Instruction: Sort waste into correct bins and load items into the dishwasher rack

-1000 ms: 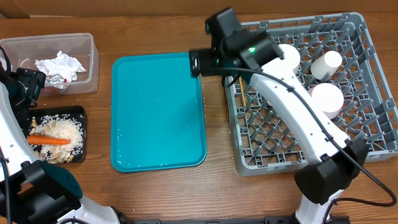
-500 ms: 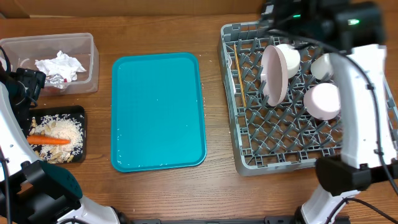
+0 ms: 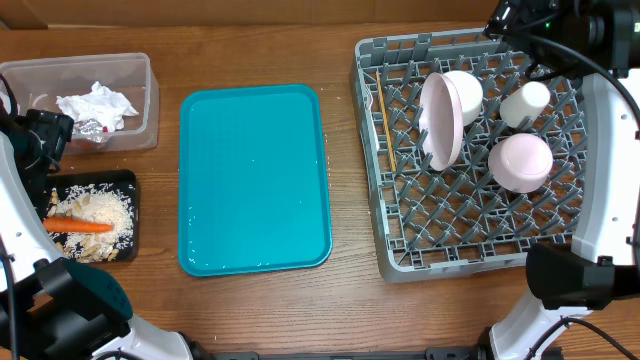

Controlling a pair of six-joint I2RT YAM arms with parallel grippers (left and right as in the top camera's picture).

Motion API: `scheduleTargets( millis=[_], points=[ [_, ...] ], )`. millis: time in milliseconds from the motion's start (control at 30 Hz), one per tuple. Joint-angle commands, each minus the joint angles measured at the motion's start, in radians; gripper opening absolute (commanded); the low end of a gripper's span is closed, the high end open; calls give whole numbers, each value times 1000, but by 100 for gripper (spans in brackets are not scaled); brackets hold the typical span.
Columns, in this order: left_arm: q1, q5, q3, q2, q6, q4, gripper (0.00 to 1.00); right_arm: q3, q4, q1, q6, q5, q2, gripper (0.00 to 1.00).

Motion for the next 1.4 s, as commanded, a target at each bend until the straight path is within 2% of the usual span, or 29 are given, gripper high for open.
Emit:
scheduleTargets(
  millis=[0,300,400,433,533,600,667,733,800,967,1100,1167,1233,1367],
  points=[
    [-2,-14,0,-1,-26,11,100,13,3,-3,4,2,-25,100],
    [-2,-12,0,-1,-29,52,100,13,3,-3,4,2,-25,100],
    [-2,85,0,-1,-80,51,100,13,3,-3,4,2,-25,100],
    [-2,227,0,-1,-17,30,100,13,3,-3,4,2,-25,100],
    [-8,469,0,0,259,122,100,13,3,-3,4,2,-25,100],
    [-17,581,0,0,434,188,100,13,3,-3,4,2,-25,100],
    [-24,534,0,0,481,216,100,13,3,-3,4,2,-25,100],
    [-27,405,0,4,468,229,100,13,3,-3,4,2,-25,100],
    [-32,339,0,12,478,235,100,13,3,-3,4,2,-25,100],
    [-66,320,0,43,663,231,100,13,3,-3,4,2,-25,100],
    [-100,308,0,48,660,331,100,13,3,-3,4,2,-25,100],
    [-110,363,0,48,662,358,100,13,3,-3,4,2,-25,100],
    [-136,412,0,51,715,390,100,13,3,-3,4,2,-25,100],
    [-221,218,0,78,779,391,100,13,3,-3,4,2,-25,100]
  ],
)
